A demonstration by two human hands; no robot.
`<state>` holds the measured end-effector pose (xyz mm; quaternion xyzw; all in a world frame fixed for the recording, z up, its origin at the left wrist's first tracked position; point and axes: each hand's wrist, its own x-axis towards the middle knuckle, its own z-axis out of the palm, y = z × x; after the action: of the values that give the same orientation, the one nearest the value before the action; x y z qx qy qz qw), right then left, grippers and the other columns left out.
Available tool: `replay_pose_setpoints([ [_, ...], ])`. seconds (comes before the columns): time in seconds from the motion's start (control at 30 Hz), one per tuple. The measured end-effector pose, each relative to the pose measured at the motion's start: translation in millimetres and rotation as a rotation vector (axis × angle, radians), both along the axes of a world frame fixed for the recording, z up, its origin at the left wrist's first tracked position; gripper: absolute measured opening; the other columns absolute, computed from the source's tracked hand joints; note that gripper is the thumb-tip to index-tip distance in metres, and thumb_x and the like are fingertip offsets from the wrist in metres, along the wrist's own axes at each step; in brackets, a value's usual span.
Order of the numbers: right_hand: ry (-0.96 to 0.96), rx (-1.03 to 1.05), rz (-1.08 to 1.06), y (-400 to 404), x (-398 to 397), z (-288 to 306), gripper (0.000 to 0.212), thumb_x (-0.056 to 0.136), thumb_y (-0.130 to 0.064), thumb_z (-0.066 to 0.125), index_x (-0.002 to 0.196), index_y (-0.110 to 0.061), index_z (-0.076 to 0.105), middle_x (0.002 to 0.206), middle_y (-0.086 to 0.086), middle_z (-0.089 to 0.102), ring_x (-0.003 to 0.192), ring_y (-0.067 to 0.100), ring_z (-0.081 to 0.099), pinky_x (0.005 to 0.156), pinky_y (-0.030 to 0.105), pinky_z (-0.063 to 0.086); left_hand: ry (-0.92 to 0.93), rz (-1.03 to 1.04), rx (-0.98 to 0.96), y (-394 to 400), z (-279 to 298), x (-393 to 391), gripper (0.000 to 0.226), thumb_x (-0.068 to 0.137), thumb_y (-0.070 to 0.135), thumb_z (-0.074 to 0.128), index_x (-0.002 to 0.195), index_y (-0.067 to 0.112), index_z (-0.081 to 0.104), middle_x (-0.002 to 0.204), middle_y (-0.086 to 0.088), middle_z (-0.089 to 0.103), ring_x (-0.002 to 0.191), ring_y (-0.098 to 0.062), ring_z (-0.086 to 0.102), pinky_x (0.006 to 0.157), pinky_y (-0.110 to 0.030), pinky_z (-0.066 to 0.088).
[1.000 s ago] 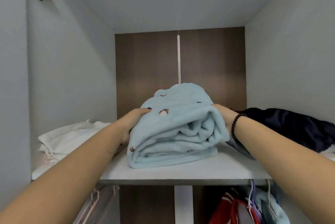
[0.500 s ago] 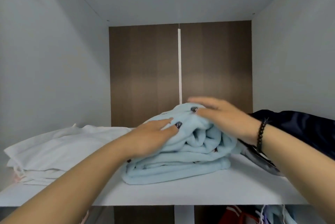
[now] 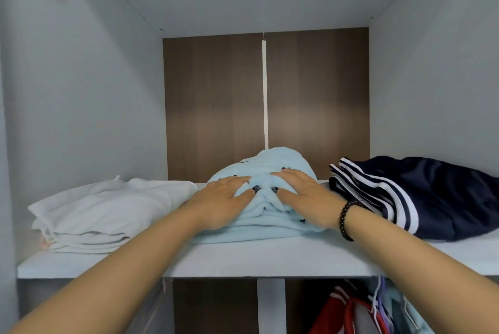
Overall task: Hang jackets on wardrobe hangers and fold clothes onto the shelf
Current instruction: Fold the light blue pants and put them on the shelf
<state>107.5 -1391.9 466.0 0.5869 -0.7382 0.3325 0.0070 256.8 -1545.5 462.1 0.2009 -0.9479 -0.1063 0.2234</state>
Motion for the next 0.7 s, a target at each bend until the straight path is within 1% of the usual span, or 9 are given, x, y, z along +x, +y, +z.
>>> replay_pose_setpoints([
  [0.07,-0.020,-0.035,-0.026,8.5,6.5,1.2,0.053,0.096,-0.036,0.045,0.146,-0.030,0.029,0.155,-0.007,0.022,0.142,0.009,0.018,0.110,0.024,0.018,0.016,0.019,0.040,11.6,4.5,7.8,0.054,0.094,0.061,0.028,0.142,0.040,0.039,0.149,0.021,0.036,0.139,-0.010,0.032,0.114,-0.033,0.025],
  [0.17,-0.057,-0.118,-0.058,30.0,18.7,4.4,0.061,0.094,-0.039,0.052,0.148,-0.021,0.028,0.152,-0.004,0.028,0.138,0.014,0.028,0.104,0.022,0.024,0.051,0.091,0.091,32.6,9.6,22.8,0.052,0.099,0.051,0.035,0.146,0.031,0.036,0.153,0.010,0.035,0.140,-0.016,0.033,0.112,-0.031,0.026],
  [0.23,-0.053,-0.159,-0.062,50.4,27.8,4.9,0.062,0.094,-0.038,0.053,0.147,-0.018,0.030,0.150,-0.003,0.031,0.136,0.014,0.032,0.103,0.022,0.026,0.047,0.146,0.071,49.7,10.9,34.1,0.050,0.100,0.048,0.036,0.145,0.026,0.038,0.152,0.003,0.039,0.137,-0.020,0.037,0.110,-0.033,0.030],
  [0.3,-0.054,-0.162,-0.053,72.7,37.1,2.7,0.060,0.094,-0.034,0.054,0.147,-0.017,0.030,0.148,-0.002,0.034,0.133,0.014,0.034,0.100,0.021,0.028,0.041,0.212,0.066,71.2,10.7,46.5,0.051,0.100,0.046,0.036,0.143,0.019,0.042,0.150,-0.002,0.041,0.134,-0.023,0.040,0.104,-0.031,0.031],
  [0.37,-0.063,-0.153,-0.046,95.9,46.3,-0.5,0.061,0.093,-0.034,0.055,0.146,-0.017,0.030,0.149,0.000,0.035,0.134,0.015,0.036,0.104,0.025,0.031,0.057,0.265,0.087,93.7,8.3,60.1,0.052,0.100,0.045,0.037,0.142,0.015,0.043,0.150,-0.004,0.041,0.134,-0.023,0.040,0.101,-0.029,0.031],
  [0.43,-0.088,-0.151,-0.044,119.6,57.2,-3.4,0.062,0.092,-0.034,0.057,0.146,-0.017,0.031,0.149,0.000,0.035,0.135,0.018,0.036,0.108,0.031,0.032,0.080,0.291,0.118,120.7,4.8,76.4,0.053,0.099,0.046,0.038,0.144,0.017,0.041,0.152,-0.002,0.038,0.137,-0.021,0.038,0.107,-0.031,0.029],
  [0.57,-0.120,-0.188,-0.012,169.5,88.3,-12.1,0.058,0.091,-0.033,0.059,0.143,-0.020,0.036,0.146,-0.003,0.041,0.131,0.016,0.040,0.106,0.032,0.036,0.094,0.370,0.130,174.2,-8.4,113.7,0.054,0.094,0.055,0.041,0.140,0.026,0.044,0.149,0.002,0.043,0.134,-0.021,0.041,0.109,-0.035,0.032],
  [0.63,-0.163,-0.244,0.041,196.2,109.7,-19.3,0.055,0.090,-0.032,0.059,0.141,-0.023,0.038,0.142,-0.005,0.044,0.129,0.013,0.042,0.104,0.029,0.036,0.101,0.401,0.133,202.8,-16.5,135.0,0.053,0.093,0.055,0.042,0.138,0.028,0.047,0.146,0.003,0.046,0.131,-0.021,0.044,0.106,-0.035,0.034],
  [0.7,-0.211,-0.279,0.095,221.6,133.2,-29.8,0.055,0.091,-0.031,0.060,0.141,-0.024,0.038,0.140,-0.008,0.046,0.128,0.009,0.042,0.101,0.024,0.036,0.100,0.415,0.153,231.9,-25.4,157.3,0.047,0.093,0.050,0.045,0.132,0.025,0.051,0.138,0.003,0.053,0.120,-0.017,0.051,0.098,-0.031,0.037],
])
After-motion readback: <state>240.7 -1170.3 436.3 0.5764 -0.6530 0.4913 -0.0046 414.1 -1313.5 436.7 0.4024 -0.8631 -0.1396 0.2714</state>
